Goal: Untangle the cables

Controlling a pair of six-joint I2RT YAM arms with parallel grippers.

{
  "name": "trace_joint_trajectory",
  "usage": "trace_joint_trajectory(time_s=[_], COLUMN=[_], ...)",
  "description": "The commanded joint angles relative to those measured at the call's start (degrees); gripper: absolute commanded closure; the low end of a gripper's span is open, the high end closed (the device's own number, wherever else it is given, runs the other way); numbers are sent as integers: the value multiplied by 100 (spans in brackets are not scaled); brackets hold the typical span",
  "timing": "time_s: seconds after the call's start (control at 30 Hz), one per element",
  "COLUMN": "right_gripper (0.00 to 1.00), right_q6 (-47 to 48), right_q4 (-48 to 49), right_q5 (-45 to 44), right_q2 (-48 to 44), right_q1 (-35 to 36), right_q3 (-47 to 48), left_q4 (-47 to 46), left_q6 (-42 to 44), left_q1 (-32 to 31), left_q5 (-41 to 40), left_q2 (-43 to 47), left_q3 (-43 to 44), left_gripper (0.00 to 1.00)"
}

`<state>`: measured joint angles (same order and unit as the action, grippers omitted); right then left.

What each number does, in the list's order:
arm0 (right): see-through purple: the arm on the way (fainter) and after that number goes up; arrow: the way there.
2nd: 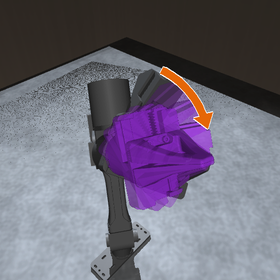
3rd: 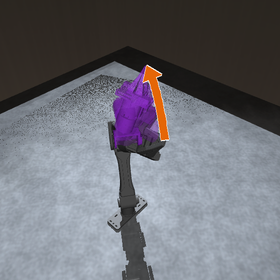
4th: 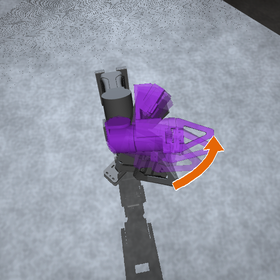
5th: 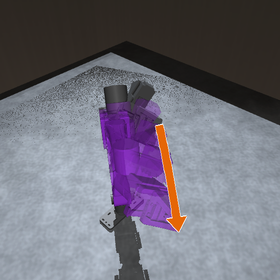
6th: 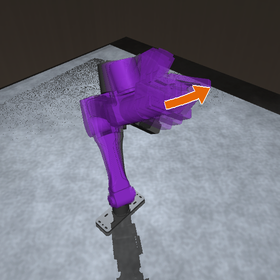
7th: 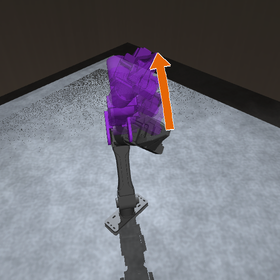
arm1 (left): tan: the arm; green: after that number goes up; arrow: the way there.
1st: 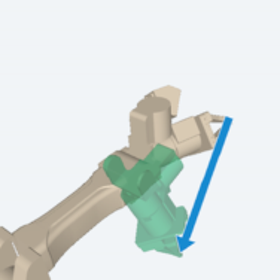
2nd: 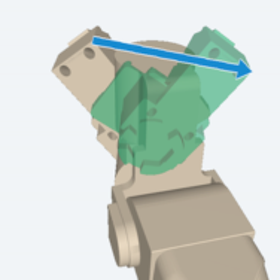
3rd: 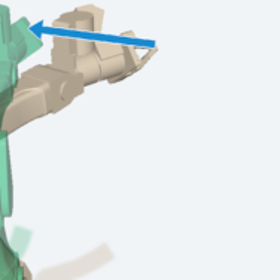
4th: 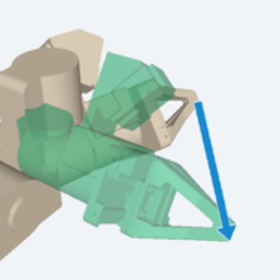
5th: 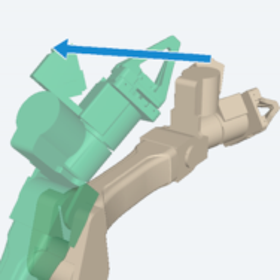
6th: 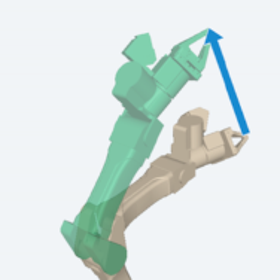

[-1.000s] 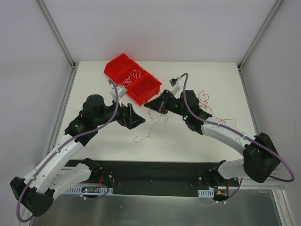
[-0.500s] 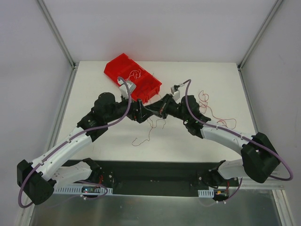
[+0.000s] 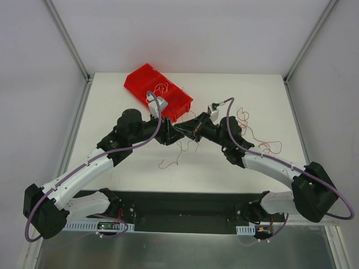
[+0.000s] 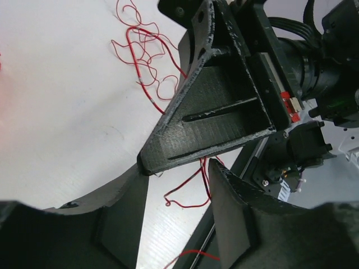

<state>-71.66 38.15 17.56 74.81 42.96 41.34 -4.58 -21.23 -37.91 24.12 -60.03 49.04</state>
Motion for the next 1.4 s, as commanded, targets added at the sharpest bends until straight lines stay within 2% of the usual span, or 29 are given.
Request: trace_joint_trajectory(time_s=[0.0, 0.03, 0.1, 0.13, 0.3, 0.4, 0.47, 0.5, 0.6, 0.67, 0.7, 0.73, 0.77, 0.83, 0.93, 1.0, 1.2, 1.37], right_gripper=[99, 100, 100, 100, 100, 79, 73, 65, 42, 29, 26, 26, 26, 25, 25, 25, 26, 25], right_q6=[-331, -357, -384, -410, -376, -8, 300, 432, 1343, 2204, 2731, 3319, 4178, 5953, 7698, 8332, 9098, 9275], right_q4=[474, 474, 465, 465, 465, 421, 159, 18, -88, -892, -1376, -1781, -2577, -4300, -5491, -5713, -5486, -4940], right_q5=[-139, -165, -262, -332, -227, -34, 115, 281, 1456, 2152, 2372, 2601, 2603, 1652, 155, -25, 1133, 2259], right_q2=[-265, -291, -370, -414, -546, -765, -949, -1002, -1038, -1082, -1143, -1231, -1501, -2107, -2777, -2936, -2332, -1629], right_q1=[55, 55, 55, 46, -33, -226, -445, -551, -981, -1166, -1228, -1263, -1272, -1159, -729, -710, -315, -262], right_q3=[-82, -100, -188, -240, -363, -626, -768, -820, -742, -523, -400, -251, -67, 311, 699, 901, 1516, 1973], left_q4=[-509, -509, -509, -500, -509, -465, -369, -325, 0, 307, 430, 701, 878, 1308, 2003, 2398, 3164, 3446], left_q6=[-65, -65, -48, -47, 23, 93, 172, 216, 383, 479, 506, 550, 594, 690, 796, 1006, 1517, 1710], left_q1=[-41, -41, -41, -41, -41, -41, -41, -41, -41, -32, -32, -32, -32, 3, 152, 214, 223, 223], left_q5=[347, 348, 356, 374, 506, 418, 418, 409, 453, 418, 418, 418, 409, 392, 601, 882, 1551, 1886], left_q2=[-44, -53, -35, -26, 96, 254, 369, 430, 457, 431, 396, 352, 308, 185, -60, -192, -579, -694], left_q3=[71, 80, 80, 54, -105, -184, -236, -263, -193, -70, 0, 88, 176, 404, 764, 975, 1389, 1512], left_gripper=[65, 77, 96, 100, 100, 100, 100, 100, 100, 100, 100, 100, 100, 100, 100, 100, 100, 100])
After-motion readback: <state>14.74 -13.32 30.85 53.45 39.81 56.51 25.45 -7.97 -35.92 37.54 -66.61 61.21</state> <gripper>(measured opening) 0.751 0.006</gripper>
